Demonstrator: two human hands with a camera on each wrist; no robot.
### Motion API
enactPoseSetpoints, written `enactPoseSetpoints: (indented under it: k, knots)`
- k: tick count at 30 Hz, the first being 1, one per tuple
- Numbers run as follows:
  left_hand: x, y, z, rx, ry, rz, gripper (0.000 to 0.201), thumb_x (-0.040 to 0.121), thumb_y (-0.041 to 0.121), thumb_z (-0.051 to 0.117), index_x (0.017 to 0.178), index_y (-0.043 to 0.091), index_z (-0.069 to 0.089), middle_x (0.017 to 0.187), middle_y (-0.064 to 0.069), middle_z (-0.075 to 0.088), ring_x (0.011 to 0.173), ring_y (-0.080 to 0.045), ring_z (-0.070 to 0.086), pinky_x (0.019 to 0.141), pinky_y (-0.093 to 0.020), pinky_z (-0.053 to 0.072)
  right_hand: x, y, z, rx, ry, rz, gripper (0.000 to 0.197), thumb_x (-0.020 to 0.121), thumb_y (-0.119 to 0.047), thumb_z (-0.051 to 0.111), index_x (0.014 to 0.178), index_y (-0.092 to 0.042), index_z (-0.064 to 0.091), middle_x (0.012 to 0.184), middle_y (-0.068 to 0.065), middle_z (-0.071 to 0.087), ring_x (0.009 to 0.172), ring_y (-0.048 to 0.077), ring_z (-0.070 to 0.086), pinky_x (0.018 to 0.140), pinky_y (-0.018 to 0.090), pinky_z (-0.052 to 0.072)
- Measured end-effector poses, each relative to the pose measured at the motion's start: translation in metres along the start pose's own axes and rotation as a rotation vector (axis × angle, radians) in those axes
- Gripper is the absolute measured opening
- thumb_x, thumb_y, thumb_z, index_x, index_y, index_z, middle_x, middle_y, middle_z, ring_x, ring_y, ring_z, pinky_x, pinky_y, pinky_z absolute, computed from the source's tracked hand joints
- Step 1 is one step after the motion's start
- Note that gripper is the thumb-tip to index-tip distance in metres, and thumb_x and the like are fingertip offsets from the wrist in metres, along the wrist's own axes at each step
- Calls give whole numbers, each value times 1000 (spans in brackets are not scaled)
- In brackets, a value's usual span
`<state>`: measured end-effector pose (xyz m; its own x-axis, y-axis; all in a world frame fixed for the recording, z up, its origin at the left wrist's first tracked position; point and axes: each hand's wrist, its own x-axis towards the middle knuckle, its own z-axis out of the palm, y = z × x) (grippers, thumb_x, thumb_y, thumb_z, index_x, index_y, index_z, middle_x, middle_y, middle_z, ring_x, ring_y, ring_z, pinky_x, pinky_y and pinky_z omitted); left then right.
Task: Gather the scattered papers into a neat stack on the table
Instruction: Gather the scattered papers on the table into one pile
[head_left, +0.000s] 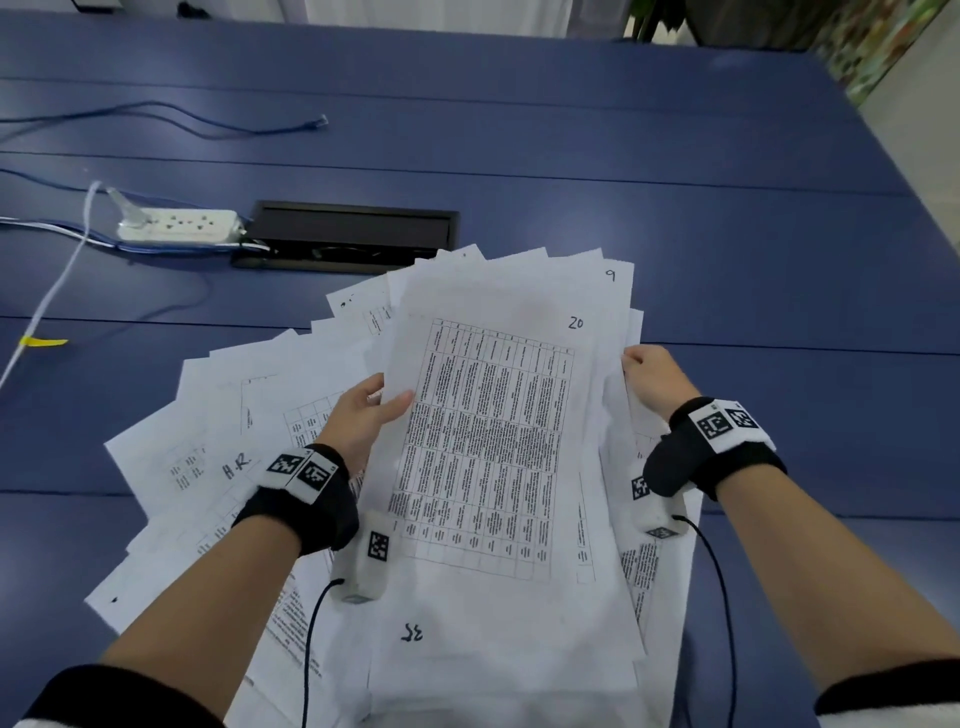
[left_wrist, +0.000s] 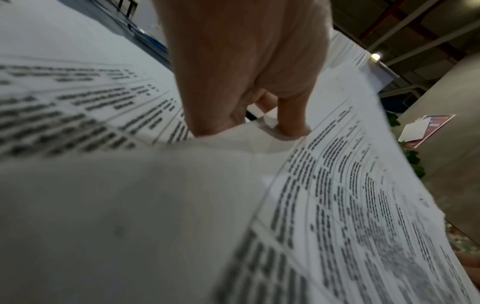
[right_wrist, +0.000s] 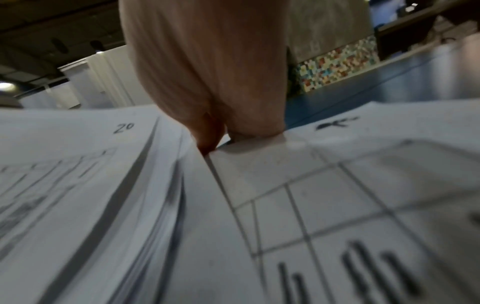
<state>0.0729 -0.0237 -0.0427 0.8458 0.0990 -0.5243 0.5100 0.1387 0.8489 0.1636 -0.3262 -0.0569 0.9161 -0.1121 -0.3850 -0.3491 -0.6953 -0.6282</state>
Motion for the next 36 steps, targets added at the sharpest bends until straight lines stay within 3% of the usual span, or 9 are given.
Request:
enactPoseSetpoints:
  k: [3,5,10,15,20,23,25,32,36]
  knots:
    - [8,-9,-2,11,18,22,78,69,40,77,134,10,46,135,-12,54,128,-31,47,109,-52,34,0,0,7,-51,-62,-38,28,90,-4,36,86,2,63,91,11,63,86,27,56,82,36,48]
    - [4,-8,3,-10,24,26,53,83,22,67,131,10,48,131,-11,57,124,-30,51,109,-50,35,-1,2,11,-67,-94,-75,29,90,-12,41,99,-7,68,110,11,67,106,32,58,96,49,45]
    - [-2,-12,-2,26,96,66,27,89,6,57,114,14,55,114,-11,62,107,-27,59,103,-46,42,-14,7,5,-117,-174,-116,27,86,-42,50,106,-35,66,118,-13,66,115,17,56,105,51,35]
    - [-5,-22,-23,78,207,109,33,88,4,58,119,8,49,123,-18,59,109,-30,59,97,-41,45,-33,27,-15,-217,-106,11,38,73,-28,72,103,-23,49,83,-17,51,86,16,55,90,39,43]
    - [-17,-22,-34,33,202,135,59,89,1,54,140,16,29,134,-9,49,116,-24,52,101,-36,39,-39,34,-24,-113,-151,21,12,75,-2,71,74,-13,66,69,4,61,59,15,54,52,21,45]
    - [-21,-23,-36,5,178,118,70,91,1,51,147,19,13,134,5,34,120,-11,38,101,-25,29,-41,29,-5,263,-44,50,12,81,4,65,80,-8,63,87,14,63,70,19,58,53,17,51]
    - [-20,-23,-40,8,142,94,75,90,2,53,148,19,9,144,0,34,126,-16,40,107,-32,29,-39,24,12,338,40,39,9,81,2,66,84,-7,65,88,13,63,68,16,58,55,17,50]
    - [-17,-20,-37,211,54,7,62,88,9,59,141,13,27,139,-7,47,126,-26,47,109,-47,36,-34,-9,40,353,100,25,18,83,-16,66,98,-6,66,94,6,65,83,18,58,73,26,46]
    - [-18,-25,-38,184,88,-5,49,90,9,56,135,11,37,135,-13,52,123,-30,51,107,-50,38,-54,-8,27,128,-24,61,23,89,-31,57,101,-11,57,99,4,57,88,21,55,80,34,48]
